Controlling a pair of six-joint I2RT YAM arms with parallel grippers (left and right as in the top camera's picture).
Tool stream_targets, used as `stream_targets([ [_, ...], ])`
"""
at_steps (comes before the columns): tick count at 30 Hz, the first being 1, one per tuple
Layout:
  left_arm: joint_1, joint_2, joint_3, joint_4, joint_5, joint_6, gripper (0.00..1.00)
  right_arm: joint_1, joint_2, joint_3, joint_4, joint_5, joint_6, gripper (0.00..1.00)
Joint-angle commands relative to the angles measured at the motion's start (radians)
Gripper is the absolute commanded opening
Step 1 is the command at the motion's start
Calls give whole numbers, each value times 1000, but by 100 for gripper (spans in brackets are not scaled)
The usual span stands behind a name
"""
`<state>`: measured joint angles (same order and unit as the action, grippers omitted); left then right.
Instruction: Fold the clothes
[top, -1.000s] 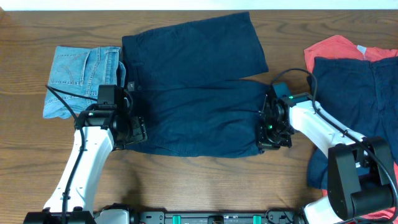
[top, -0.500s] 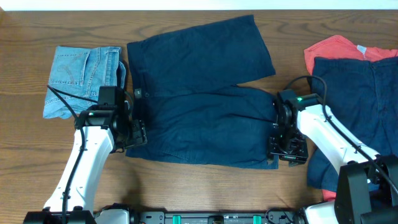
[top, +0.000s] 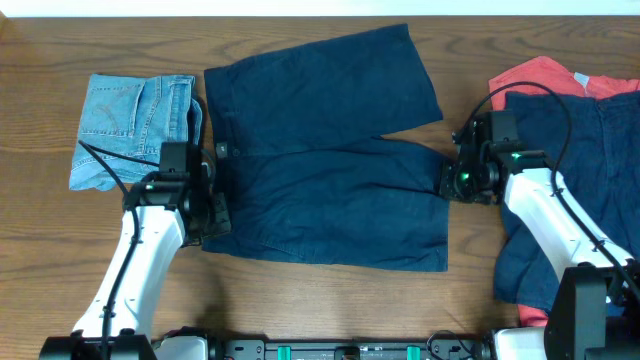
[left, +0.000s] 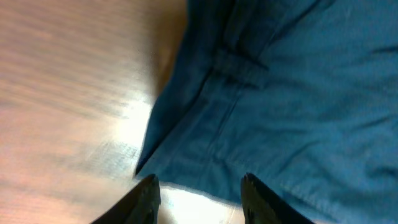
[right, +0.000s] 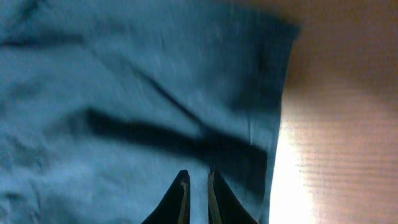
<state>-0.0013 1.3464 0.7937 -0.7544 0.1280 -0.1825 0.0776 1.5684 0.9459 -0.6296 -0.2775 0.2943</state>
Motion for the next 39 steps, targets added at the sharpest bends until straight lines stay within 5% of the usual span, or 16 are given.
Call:
stream_targets([
  [1, 0, 6, -76, 63, 53, 5, 44, -9, 35, 6, 35, -1, 7, 10],
  [9, 0, 6, -198, 207, 22, 5, 44, -9, 201, 6, 107, 126, 118, 9],
  [16, 0, 6, -237, 249, -47, 5, 44, -49, 277, 6, 396, 155, 187, 1],
  [24, 0, 6, -237, 248, -62, 5, 44, -103, 275, 8, 561, 142, 181, 13],
  [29, 0, 6, -236, 248, -61, 5, 51, -120, 261, 20, 439, -93, -56, 43],
  [33, 0, 6, -232, 243, -57, 5, 60, -119, 257, 20, 293, -97, -125, 49],
  [36, 0, 6, -231, 241, -58, 5, 61, -117, 257, 20, 254, -87, -173, 40],
  [39, 0, 6, -231, 241, -58, 5, 61, -117, 257, 20, 288, -25, -168, 7],
])
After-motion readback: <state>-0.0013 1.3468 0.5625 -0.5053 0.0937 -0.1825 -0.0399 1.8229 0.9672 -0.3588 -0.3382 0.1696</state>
